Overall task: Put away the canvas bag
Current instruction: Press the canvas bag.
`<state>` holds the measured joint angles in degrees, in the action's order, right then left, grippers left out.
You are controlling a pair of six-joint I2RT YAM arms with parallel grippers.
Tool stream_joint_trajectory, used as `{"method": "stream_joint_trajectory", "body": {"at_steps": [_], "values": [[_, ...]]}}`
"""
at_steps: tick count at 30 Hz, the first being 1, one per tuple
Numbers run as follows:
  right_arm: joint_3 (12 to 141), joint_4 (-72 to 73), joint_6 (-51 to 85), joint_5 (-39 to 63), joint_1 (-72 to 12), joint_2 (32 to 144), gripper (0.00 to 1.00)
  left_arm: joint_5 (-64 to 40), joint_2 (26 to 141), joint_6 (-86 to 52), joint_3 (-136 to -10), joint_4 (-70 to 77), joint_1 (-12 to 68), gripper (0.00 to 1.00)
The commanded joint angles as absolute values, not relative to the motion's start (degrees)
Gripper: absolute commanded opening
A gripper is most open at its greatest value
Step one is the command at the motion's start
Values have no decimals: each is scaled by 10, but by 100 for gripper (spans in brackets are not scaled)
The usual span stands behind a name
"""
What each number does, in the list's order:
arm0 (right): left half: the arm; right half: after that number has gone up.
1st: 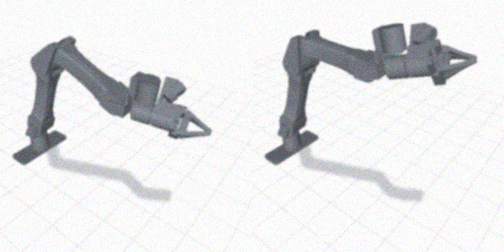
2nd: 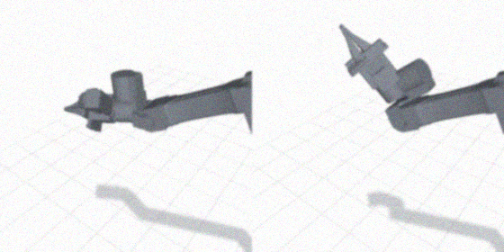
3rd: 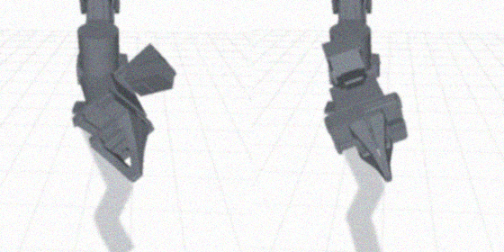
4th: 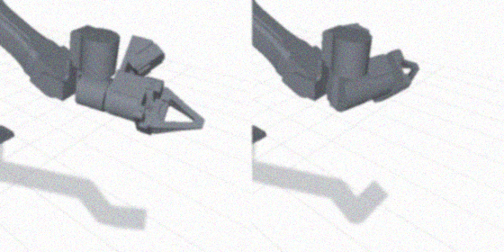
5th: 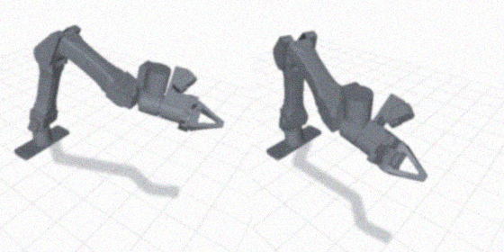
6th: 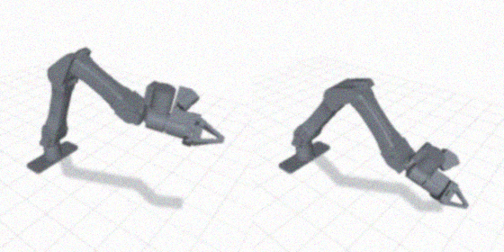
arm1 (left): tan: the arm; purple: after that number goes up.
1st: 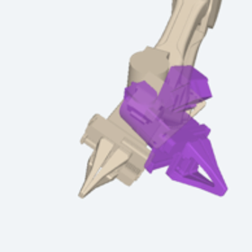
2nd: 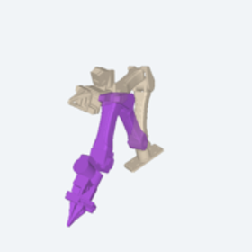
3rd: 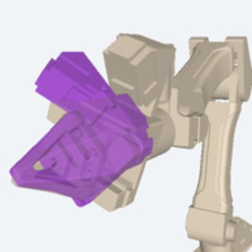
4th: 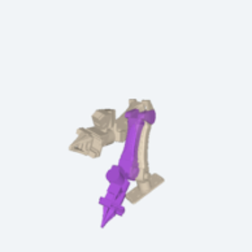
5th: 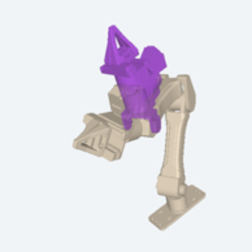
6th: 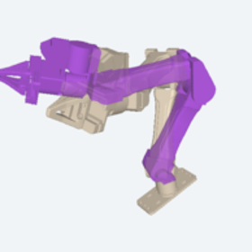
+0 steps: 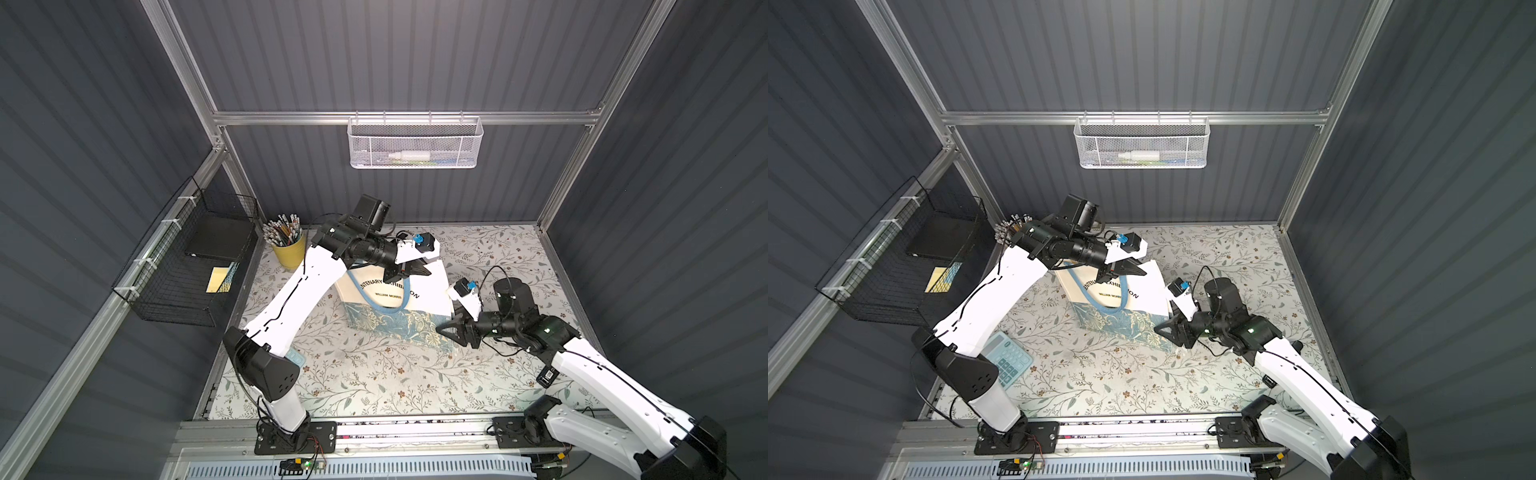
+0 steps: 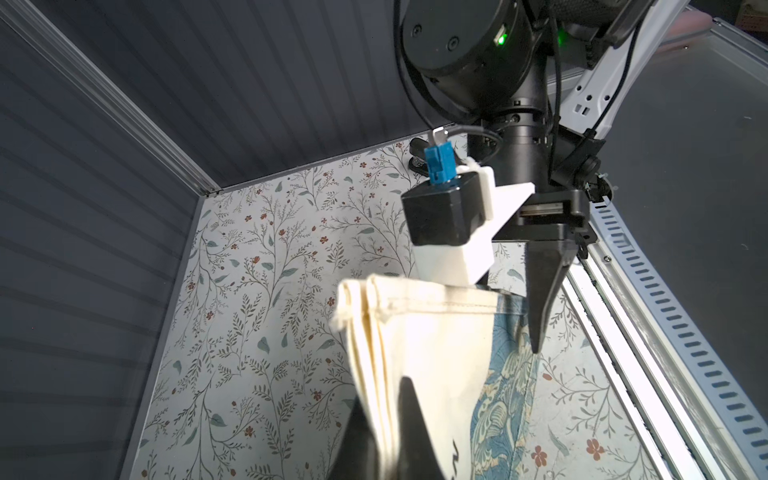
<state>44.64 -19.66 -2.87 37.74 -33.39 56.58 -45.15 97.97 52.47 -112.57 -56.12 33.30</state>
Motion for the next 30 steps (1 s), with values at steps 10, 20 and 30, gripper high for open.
{"method": "stream_joint_trajectory", "body": {"at_steps": [10,20,30], "values": [[435,-205,1,403,-358,598,25,-463,964,503,-1178,-476,313,0],[431,-172,22,390,-363,633,47,-478,969,481,-1192,-460,308,0],[449,-114,60,309,-362,667,0,-488,966,467,-1180,-458,307,0]]}}
